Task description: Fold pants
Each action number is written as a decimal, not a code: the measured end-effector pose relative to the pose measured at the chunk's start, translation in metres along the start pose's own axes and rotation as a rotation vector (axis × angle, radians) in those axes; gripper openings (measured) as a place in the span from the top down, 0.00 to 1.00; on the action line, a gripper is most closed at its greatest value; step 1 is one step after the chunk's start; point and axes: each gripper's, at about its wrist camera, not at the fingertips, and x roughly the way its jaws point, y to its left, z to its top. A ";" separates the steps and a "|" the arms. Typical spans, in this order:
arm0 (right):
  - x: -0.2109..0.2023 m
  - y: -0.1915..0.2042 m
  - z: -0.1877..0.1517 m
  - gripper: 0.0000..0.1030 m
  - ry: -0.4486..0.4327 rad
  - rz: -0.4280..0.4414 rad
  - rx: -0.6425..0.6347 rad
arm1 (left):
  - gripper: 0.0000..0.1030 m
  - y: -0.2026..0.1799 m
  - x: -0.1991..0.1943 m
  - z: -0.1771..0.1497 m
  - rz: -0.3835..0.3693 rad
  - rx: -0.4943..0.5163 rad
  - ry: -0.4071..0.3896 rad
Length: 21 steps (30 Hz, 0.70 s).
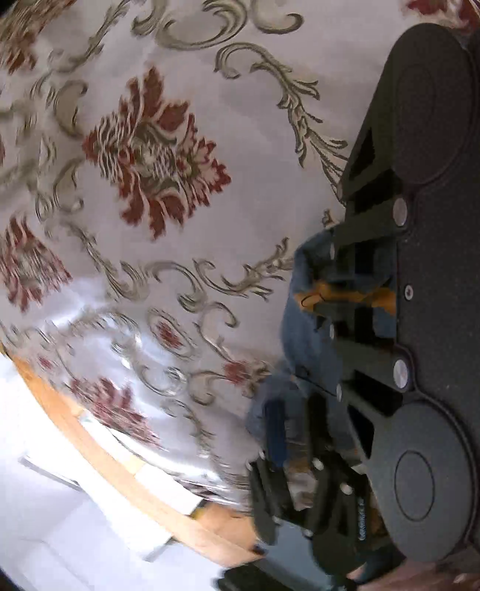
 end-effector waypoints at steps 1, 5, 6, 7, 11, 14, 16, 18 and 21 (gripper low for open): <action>-0.003 -0.003 0.001 0.93 -0.023 0.003 0.037 | 0.51 0.005 0.001 0.000 0.021 -0.021 0.023; -0.023 -0.006 0.006 0.99 -0.138 -0.069 0.069 | 0.63 0.035 0.012 -0.010 0.191 -0.121 0.124; -0.026 -0.005 0.007 1.00 -0.160 -0.099 0.050 | 0.67 0.041 0.013 -0.013 0.203 -0.137 0.131; -0.024 -0.005 0.009 1.00 -0.167 -0.129 0.030 | 0.67 0.047 0.014 -0.014 0.188 -0.174 0.127; 0.000 -0.020 0.011 0.88 -0.118 -0.188 0.032 | 0.69 0.049 0.014 -0.013 0.203 -0.165 0.130; -0.014 -0.024 0.012 0.68 -0.146 -0.204 0.038 | 0.68 0.045 0.008 -0.011 0.225 -0.144 0.132; -0.034 -0.015 0.010 0.68 -0.160 -0.245 -0.022 | 0.65 0.037 -0.005 -0.005 0.253 -0.113 0.098; -0.047 -0.005 0.003 0.68 -0.134 -0.307 -0.112 | 0.46 0.028 -0.020 0.000 0.264 -0.078 0.041; -0.049 -0.003 -0.016 0.65 -0.056 -0.348 -0.194 | 0.43 0.014 -0.038 0.002 0.182 -0.044 -0.013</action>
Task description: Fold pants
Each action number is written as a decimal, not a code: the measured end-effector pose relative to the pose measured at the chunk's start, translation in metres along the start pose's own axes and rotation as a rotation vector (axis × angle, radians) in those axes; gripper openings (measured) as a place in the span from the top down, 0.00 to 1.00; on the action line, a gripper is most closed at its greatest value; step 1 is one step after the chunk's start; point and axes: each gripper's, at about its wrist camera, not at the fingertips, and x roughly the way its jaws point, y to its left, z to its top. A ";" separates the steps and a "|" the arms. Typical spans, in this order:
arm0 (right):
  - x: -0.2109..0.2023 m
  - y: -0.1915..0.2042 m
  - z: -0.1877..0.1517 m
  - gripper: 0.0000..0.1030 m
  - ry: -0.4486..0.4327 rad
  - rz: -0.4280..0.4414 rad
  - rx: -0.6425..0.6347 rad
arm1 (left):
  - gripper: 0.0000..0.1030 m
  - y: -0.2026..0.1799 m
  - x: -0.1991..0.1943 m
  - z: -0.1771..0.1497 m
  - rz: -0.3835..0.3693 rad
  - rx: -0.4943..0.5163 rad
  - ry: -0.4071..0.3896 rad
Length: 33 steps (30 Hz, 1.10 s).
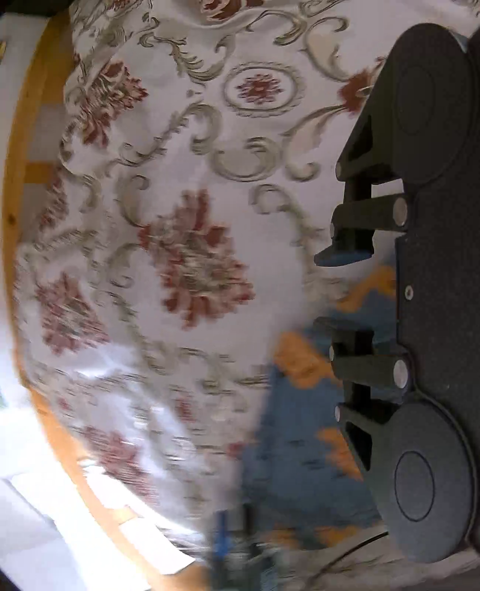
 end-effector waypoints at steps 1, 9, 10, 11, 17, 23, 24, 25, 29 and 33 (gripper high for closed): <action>0.005 0.000 -0.006 0.64 0.021 -0.007 -0.013 | 0.43 -0.003 0.000 -0.002 -0.035 -0.003 0.018; 0.016 -0.006 -0.026 0.97 0.028 -0.033 0.036 | 0.43 -0.011 0.025 -0.046 0.018 0.100 0.260; 0.013 -0.006 -0.027 0.97 0.017 -0.054 0.043 | 0.44 -0.008 0.022 -0.045 0.026 0.070 0.265; 0.011 -0.007 -0.028 0.96 0.007 -0.075 0.048 | 0.44 -0.004 0.018 -0.046 0.028 0.048 0.266; -0.017 -0.016 -0.045 0.54 -0.025 -0.139 0.150 | 0.45 0.000 0.003 -0.051 0.020 0.045 0.258; -0.081 0.012 -0.105 0.38 -0.047 0.042 0.391 | 0.25 -0.009 -0.023 -0.042 -0.020 -0.002 0.158; -0.083 0.016 -0.119 0.37 -0.041 0.036 0.438 | 0.25 -0.010 -0.018 -0.043 0.001 0.001 0.187; -0.082 0.018 -0.133 0.37 -0.019 0.011 0.477 | 0.25 -0.011 -0.008 -0.046 0.045 0.019 0.226; -0.093 -0.001 -0.195 0.51 -0.028 -0.088 0.736 | 0.25 -0.016 0.001 -0.057 0.127 0.119 0.274; -0.129 -0.010 -0.210 0.37 -0.077 -0.125 0.846 | 0.17 -0.011 -0.011 -0.055 0.230 0.055 0.307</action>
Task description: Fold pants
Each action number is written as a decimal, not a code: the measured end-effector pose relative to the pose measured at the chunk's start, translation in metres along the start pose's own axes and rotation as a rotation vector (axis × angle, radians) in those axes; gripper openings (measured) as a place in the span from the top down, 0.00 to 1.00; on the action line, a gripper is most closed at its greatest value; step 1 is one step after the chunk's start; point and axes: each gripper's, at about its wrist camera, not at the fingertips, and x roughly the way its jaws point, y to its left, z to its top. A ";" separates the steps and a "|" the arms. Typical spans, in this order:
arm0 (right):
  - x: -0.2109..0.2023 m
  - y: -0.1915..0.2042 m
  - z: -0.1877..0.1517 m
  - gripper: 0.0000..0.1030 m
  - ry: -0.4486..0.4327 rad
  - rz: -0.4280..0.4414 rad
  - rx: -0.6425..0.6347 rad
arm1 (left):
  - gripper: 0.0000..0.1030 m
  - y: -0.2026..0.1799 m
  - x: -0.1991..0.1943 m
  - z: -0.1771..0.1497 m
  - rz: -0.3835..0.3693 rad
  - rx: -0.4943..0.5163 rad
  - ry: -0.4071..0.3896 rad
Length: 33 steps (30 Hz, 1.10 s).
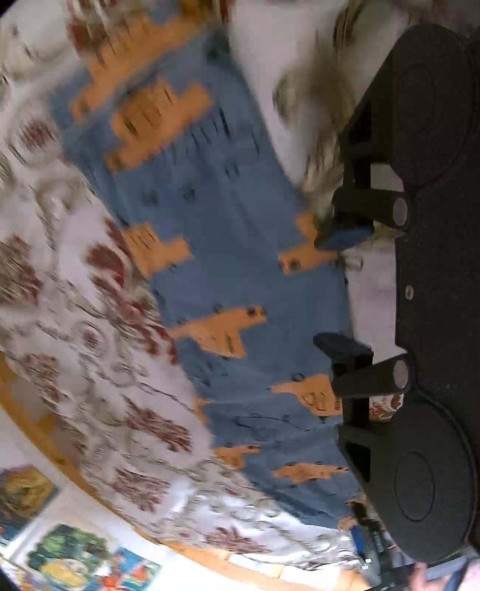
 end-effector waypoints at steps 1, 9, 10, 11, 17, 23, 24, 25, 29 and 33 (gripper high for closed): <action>-0.012 0.000 0.000 0.32 -0.027 0.001 -0.012 | 0.17 0.002 -0.006 -0.001 -0.005 -0.021 0.001; -0.117 -0.036 0.030 0.01 -0.223 -0.011 -0.165 | 0.03 -0.061 -0.066 0.035 -0.214 0.013 -0.143; -0.123 -0.045 0.035 0.01 -0.212 -0.011 -0.184 | 0.03 -0.077 -0.070 0.048 -0.276 0.026 -0.150; -0.126 -0.055 0.041 0.01 -0.196 -0.005 -0.198 | 0.02 -0.094 -0.073 0.063 -0.350 0.035 -0.152; -0.114 -0.122 0.060 0.01 -0.070 0.146 -0.172 | 0.02 -0.228 -0.080 0.151 -0.663 0.180 -0.140; -0.103 -0.140 0.066 0.07 -0.042 0.250 -0.162 | 0.02 -0.354 -0.076 0.202 -0.912 0.350 -0.001; -0.100 -0.140 0.068 0.10 -0.035 0.233 -0.170 | 0.02 -0.367 -0.073 0.206 -0.956 0.353 0.037; -0.096 -0.141 0.070 0.11 -0.025 0.213 -0.163 | 0.02 -0.381 -0.070 0.210 -0.992 0.356 0.080; -0.082 -0.155 0.078 0.16 0.028 0.187 -0.082 | 0.02 -0.422 -0.059 0.210 -1.013 0.384 0.193; -0.072 -0.156 0.084 0.16 0.056 0.192 -0.057 | 0.03 -0.448 -0.042 0.208 -0.992 0.407 0.272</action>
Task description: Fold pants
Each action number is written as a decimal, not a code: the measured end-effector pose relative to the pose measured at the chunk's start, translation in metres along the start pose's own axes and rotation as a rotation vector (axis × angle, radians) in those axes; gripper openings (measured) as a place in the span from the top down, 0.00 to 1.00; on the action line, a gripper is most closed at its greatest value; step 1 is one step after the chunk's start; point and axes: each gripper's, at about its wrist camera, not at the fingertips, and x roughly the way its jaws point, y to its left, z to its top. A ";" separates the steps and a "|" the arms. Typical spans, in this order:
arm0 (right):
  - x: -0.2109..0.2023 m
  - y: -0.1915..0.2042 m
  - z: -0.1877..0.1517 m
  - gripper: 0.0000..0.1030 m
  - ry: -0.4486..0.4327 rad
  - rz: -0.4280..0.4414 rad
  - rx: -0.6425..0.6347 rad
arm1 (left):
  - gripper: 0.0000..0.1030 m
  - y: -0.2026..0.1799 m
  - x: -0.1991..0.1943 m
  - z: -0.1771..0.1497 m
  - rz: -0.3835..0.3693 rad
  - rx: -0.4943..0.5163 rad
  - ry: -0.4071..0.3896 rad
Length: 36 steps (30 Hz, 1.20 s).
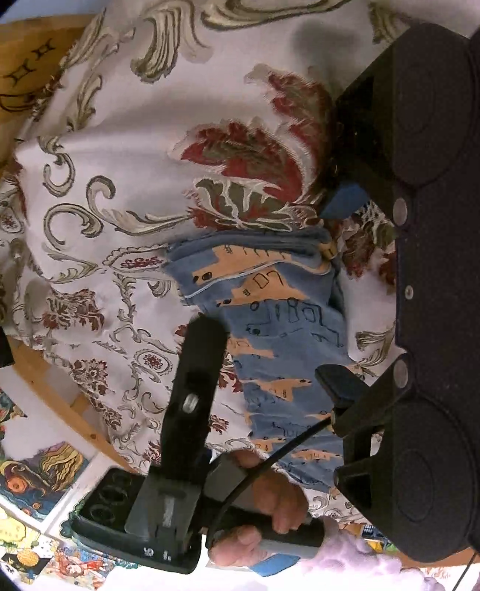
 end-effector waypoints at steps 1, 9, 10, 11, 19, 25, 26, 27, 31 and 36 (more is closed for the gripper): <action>0.003 0.000 0.002 0.15 0.009 -0.003 0.006 | 0.03 0.001 0.005 0.002 -0.003 -0.011 0.011; 0.012 -0.011 0.009 0.86 -0.004 -0.094 0.156 | 0.04 0.008 0.018 0.009 0.018 -0.055 0.067; 0.012 -0.016 0.008 0.86 -0.007 -0.087 0.186 | 0.04 0.007 0.018 0.009 0.019 -0.054 0.066; 0.011 -0.016 0.008 0.87 -0.016 -0.083 0.195 | 0.04 0.006 0.018 0.010 0.023 -0.053 0.065; -0.007 0.044 -0.014 0.88 -0.152 -0.231 -0.190 | 0.05 -0.005 0.023 0.019 0.047 -0.081 0.095; 0.004 0.110 -0.052 0.88 -0.239 -0.421 -0.669 | 0.08 -0.022 0.030 0.028 0.213 -0.055 0.197; 0.007 0.118 -0.060 0.88 -0.249 -0.448 -0.745 | 0.08 -0.026 0.033 0.029 0.243 -0.045 0.215; 0.009 0.124 -0.064 0.88 -0.255 -0.467 -0.795 | 0.09 -0.030 0.036 0.030 0.281 -0.031 0.236; 0.016 0.129 -0.066 0.88 -0.253 -0.492 -0.855 | 0.12 -0.045 0.052 0.033 0.416 0.021 0.294; 0.017 0.130 -0.066 0.88 -0.243 -0.491 -0.858 | 0.19 -0.066 0.072 0.039 0.593 0.117 0.321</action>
